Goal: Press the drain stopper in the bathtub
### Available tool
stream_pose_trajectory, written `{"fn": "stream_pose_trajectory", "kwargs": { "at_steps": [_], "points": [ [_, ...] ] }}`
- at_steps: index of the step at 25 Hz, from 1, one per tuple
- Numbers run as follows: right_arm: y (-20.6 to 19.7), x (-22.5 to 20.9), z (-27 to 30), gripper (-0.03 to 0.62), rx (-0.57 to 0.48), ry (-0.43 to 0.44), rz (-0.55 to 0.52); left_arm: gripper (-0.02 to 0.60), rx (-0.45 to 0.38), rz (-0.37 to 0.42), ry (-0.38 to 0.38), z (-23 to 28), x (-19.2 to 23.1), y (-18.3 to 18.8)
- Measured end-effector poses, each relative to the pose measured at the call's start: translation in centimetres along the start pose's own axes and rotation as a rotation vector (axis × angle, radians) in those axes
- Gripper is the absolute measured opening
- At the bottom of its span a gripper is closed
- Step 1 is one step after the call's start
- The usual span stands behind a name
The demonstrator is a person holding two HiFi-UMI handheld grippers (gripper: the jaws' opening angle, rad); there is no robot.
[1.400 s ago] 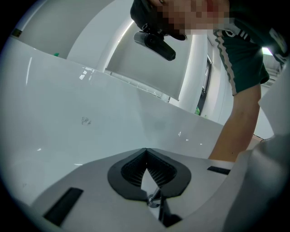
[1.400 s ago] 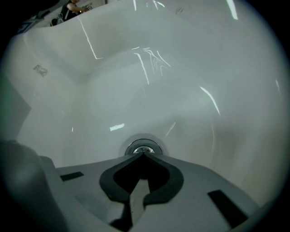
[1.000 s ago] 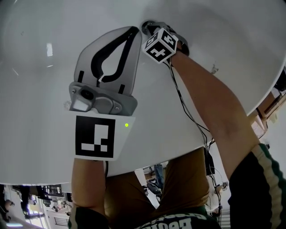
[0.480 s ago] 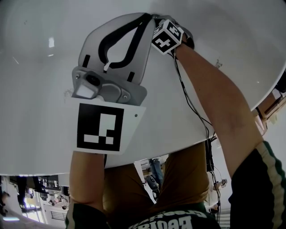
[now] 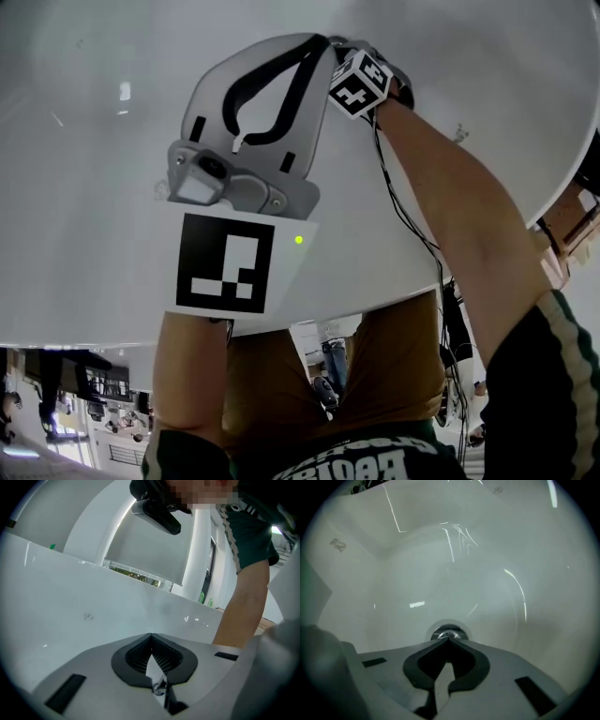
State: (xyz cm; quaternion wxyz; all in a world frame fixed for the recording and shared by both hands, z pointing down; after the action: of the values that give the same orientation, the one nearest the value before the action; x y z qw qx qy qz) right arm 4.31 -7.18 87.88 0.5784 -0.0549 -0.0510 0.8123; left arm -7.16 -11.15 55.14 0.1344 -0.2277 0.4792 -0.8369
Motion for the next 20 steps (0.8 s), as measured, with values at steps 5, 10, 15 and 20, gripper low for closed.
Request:
{"fn": "stream_pose_trajectory", "kwargs": {
  "at_steps": [5, 10, 15, 20],
  "points": [
    [-0.1, 0.2, -0.2, 0.014, -0.001, -0.003, 0.023, 0.006, 0.0, -0.015, 0.007, -0.6, -0.6, -0.2],
    [0.0, 0.3, -0.5, 0.014, -0.003, -0.007, 0.041, 0.006, 0.0, -0.02, 0.017, -0.8, -0.4, -0.5],
    [0.1, 0.4, -0.5, 0.015, -0.009, -0.008, 0.019, 0.006, 0.004, -0.02, 0.022, -0.8, -0.1, -0.6],
    [0.2, 0.5, -0.5, 0.186, -0.025, -0.03, -0.026, 0.006, 0.01, -0.023, 0.024, -0.7, 0.5, -0.8]
  ]
}}
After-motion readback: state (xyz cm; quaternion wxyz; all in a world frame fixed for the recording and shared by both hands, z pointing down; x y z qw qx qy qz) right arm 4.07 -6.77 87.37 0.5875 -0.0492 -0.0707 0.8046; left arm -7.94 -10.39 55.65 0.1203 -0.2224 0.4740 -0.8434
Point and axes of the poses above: the fingertips, and each gripper's own axes: z forward along the fingers, x to its left, y out of its top, the point moved 1 cm from there along -z, backward along the fingers, and after that the axes turned 1 degree about -x, right-handed, at the moved point
